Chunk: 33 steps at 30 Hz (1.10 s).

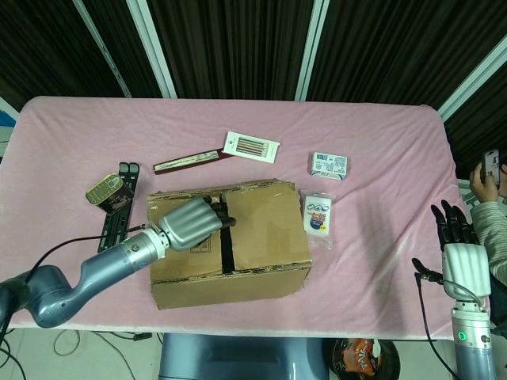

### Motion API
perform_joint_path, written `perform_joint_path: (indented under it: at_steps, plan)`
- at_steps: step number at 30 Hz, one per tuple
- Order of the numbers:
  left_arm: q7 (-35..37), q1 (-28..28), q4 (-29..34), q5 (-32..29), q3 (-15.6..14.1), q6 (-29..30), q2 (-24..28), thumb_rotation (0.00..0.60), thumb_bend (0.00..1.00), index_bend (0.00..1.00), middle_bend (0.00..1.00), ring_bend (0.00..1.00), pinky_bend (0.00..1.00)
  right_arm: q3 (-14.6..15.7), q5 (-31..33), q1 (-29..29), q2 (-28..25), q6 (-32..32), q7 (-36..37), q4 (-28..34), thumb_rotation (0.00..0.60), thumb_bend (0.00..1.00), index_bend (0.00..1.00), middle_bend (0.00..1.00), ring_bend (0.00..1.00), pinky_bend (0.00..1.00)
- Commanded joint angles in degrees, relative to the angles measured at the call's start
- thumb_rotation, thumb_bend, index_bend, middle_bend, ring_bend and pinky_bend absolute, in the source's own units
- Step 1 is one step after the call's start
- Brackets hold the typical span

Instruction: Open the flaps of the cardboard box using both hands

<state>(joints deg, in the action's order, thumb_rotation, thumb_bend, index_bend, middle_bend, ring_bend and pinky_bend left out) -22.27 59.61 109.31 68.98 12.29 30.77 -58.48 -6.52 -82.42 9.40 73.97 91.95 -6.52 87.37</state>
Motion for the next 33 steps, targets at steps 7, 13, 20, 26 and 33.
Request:
perform_joint_path:
  at_steps: [7,13,20,26,33]
  plan:
    - [-1.9,2.2,-2.7,-2.3,-1.7,1.6,-3.6,0.600,0.81,0.29,0.41,0.29,0.33,-0.1,-0.2,-0.2,0.0,-0.7,-0.1,0.1,0.600,0.16,0.00,0.00,0.00,0.22]
    - [-2.5,3.0,-4.4,-3.0,-2.3,3.3,-6.1,0.600,0.81,0.27,0.37,0.28,0.33,-0.4,-0.1,-0.4,0.1,-1.2,0.0,0.3,0.600,0.16,0.00,0.00,0.00,0.22]
    - [-3.4,4.3,-5.1,-3.9,-3.8,2.7,-7.1,0.600,0.81,0.27,0.39,0.30,0.35,-0.7,0.1,-0.6,0.1,-1.6,0.4,0.6,0.600,0.16,0.00,0.00,0.00,0.22]
    - [-3.0,5.9,-4.6,-5.9,-4.1,1.5,-6.0,0.600,0.93,0.31,0.49,0.38,0.43,-0.9,0.2,-0.8,0.1,-1.9,0.6,0.5,0.600,0.16,0.00,0.00,0.00,0.22]
    - [-2.7,7.1,-4.0,-6.5,-3.8,1.9,-4.9,0.600,1.00,0.34,0.54,0.44,0.51,-1.1,-0.1,-0.9,0.2,-2.1,0.6,0.4,0.600,0.16,0.00,0.00,0.00,0.22]
